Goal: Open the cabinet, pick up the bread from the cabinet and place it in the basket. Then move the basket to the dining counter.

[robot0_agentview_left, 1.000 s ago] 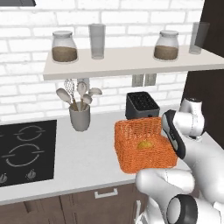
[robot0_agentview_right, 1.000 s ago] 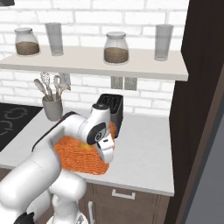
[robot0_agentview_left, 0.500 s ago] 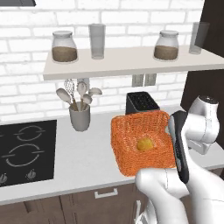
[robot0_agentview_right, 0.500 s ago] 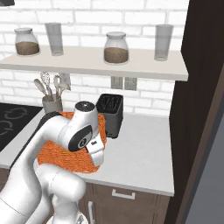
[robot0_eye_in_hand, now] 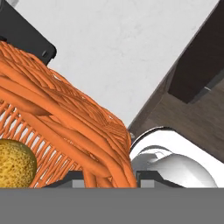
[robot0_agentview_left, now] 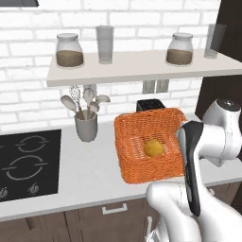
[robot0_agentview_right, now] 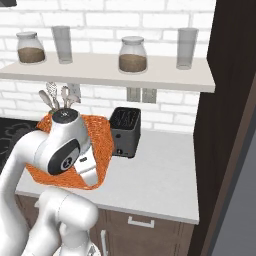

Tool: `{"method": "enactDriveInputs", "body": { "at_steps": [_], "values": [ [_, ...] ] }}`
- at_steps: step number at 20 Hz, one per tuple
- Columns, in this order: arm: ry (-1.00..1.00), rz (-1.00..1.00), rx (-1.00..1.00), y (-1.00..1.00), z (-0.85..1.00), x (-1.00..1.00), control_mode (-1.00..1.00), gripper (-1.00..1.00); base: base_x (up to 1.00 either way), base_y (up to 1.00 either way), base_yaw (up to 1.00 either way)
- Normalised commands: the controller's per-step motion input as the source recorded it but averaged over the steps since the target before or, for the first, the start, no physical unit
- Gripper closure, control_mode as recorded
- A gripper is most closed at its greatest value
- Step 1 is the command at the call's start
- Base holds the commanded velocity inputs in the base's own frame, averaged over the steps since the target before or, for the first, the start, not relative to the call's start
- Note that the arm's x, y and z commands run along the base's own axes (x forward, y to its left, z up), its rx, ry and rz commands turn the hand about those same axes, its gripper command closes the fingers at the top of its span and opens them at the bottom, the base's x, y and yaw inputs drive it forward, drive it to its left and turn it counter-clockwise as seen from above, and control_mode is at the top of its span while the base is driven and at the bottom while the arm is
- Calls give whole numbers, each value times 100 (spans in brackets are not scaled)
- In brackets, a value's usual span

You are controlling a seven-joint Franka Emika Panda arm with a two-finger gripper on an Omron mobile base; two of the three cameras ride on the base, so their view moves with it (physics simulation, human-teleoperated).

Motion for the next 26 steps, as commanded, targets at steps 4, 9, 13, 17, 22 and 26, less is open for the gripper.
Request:
{"method": "enactDriveInputs", "body": {
  "at_steps": [4,9,13,17,22,26],
  "values": [
    [13,-9,5,38,77,-3,-100,100,0,0,0],
    [7,-9,12,42,68,-15,-100,100,0,0,0],
    [1,-3,17,11,55,-32,-100,100,0,0,0],
    [-9,1,9,-4,13,-26,-100,100,0,0,0],
    [-10,3,-2,1,2,-12,-100,100,0,0,0],
    [-1,0,-14,13,0,-6,-100,100,0,0,0]
  ]
}}
